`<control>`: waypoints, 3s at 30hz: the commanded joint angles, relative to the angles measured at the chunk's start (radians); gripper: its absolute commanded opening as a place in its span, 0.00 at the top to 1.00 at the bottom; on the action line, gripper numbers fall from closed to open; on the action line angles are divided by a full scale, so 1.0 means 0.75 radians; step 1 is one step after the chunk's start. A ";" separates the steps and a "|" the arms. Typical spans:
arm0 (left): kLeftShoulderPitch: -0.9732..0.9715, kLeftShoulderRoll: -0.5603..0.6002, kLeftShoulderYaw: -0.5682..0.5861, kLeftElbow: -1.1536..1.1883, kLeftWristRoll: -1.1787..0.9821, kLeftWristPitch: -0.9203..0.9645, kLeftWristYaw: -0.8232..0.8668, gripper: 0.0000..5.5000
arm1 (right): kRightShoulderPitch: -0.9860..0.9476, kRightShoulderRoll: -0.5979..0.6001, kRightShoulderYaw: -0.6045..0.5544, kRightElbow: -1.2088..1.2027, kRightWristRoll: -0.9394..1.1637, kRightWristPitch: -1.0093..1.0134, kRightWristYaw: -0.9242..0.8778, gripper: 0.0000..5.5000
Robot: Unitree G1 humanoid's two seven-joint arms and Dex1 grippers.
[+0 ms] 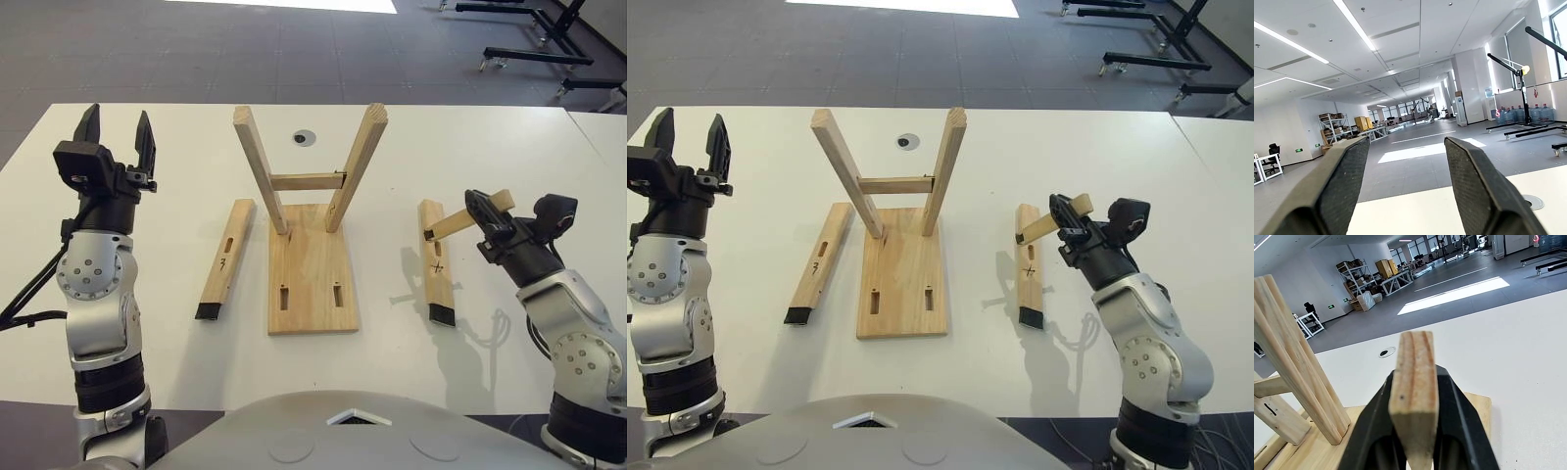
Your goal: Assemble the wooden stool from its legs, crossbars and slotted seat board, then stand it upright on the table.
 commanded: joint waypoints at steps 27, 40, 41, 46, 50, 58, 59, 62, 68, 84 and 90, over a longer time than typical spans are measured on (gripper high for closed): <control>-0.002 0.049 -0.017 -0.017 -0.003 0.058 -0.061 0.50 | 0.080 0.064 -0.050 0.004 0.039 0.003 -0.052 0.93; -0.037 0.103 -0.020 -0.011 -0.036 0.108 -0.120 0.50 | 0.241 0.162 0.000 -0.122 0.022 -0.049 -0.085 0.93; -0.043 0.106 -0.022 -0.007 -0.036 0.109 -0.123 0.50 | 0.243 0.166 -0.003 -0.128 0.024 -0.055 -0.087 0.93; -0.051 0.107 -0.035 0.002 -0.027 0.105 -0.129 0.50 | 0.246 0.173 -0.019 -0.132 0.040 -0.071 -0.097 0.93; -0.050 0.111 -0.044 0.006 -0.024 0.100 -0.135 0.50 | 0.251 0.176 -0.036 -0.126 0.047 -0.081 -0.104 0.93; -0.071 0.118 -0.064 0.030 -0.023 0.094 -0.146 0.50 | 0.269 0.194 -0.021 -0.131 0.043 -0.109 -0.113 0.93; -0.076 0.119 -0.067 0.035 -0.023 0.093 -0.150 0.50 | 0.272 0.197 -0.021 -0.134 0.040 -0.114 -0.116 0.93; -0.086 0.122 -0.070 0.047 -0.024 0.088 -0.160 0.50 | 0.270 0.202 -0.016 -0.143 0.031 -0.137 -0.117 0.93; -0.152 0.101 -0.116 0.114 -0.012 0.066 -0.161 0.50 | -0.106 0.273 0.212 -0.082 -0.133 -0.193 -0.218 0.93; -0.200 0.063 -0.072 0.245 -0.019 -0.048 -0.111 0.50 | -0.714 0.399 0.347 0.682 -0.659 -0.743 -0.170 0.93; -0.252 0.085 -0.099 0.251 -0.036 -0.017 -0.149 0.50 | -0.579 0.460 0.281 0.497 -0.552 -0.642 -0.228 0.93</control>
